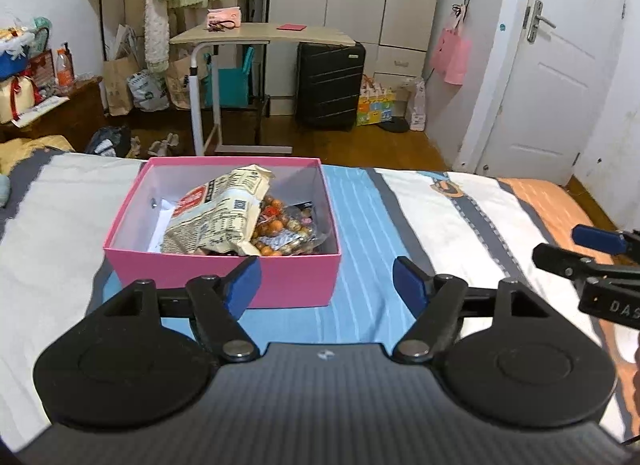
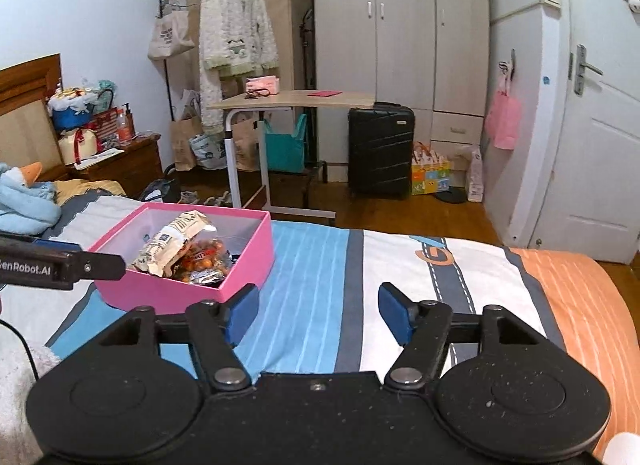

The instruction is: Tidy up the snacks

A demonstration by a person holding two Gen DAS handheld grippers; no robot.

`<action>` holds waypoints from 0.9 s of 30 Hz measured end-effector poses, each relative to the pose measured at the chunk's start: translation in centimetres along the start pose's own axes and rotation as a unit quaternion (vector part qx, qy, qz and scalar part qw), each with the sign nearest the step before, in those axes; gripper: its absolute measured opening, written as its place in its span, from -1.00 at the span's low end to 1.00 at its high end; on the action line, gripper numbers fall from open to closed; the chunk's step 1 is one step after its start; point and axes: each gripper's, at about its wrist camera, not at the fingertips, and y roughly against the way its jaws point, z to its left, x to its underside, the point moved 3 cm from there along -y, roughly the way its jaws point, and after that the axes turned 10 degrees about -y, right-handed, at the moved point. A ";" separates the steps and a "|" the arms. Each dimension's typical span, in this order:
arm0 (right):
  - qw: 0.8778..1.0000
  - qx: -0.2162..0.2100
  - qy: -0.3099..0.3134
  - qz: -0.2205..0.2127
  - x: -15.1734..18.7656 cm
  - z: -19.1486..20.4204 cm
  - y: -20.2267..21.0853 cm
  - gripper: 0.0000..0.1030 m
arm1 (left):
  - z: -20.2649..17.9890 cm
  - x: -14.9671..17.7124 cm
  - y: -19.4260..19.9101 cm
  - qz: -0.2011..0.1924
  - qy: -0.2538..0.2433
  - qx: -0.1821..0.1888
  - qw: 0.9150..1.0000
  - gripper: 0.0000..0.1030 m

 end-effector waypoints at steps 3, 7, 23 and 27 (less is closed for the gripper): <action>1.000 0.008 -0.008 0.004 0.3 -0.4 0.1 0.41 | -0.1 0.4 0.1 0.000 -0.001 -0.007 1.000 0.40; 1.000 0.013 -0.013 0.001 0.7 -0.7 0.5 0.46 | -0.5 0.8 0.2 0.002 -0.007 -0.012 1.000 0.40; 0.998 0.050 -0.025 -0.003 2.3 -1.5 1.1 1.00 | -2.9 1.6 0.8 -0.012 -0.033 -0.046 0.998 0.88; 0.998 0.056 -0.032 0.000 2.6 -1.9 1.2 1.00 | -3.5 1.8 0.9 -0.023 -0.042 -0.056 0.997 0.96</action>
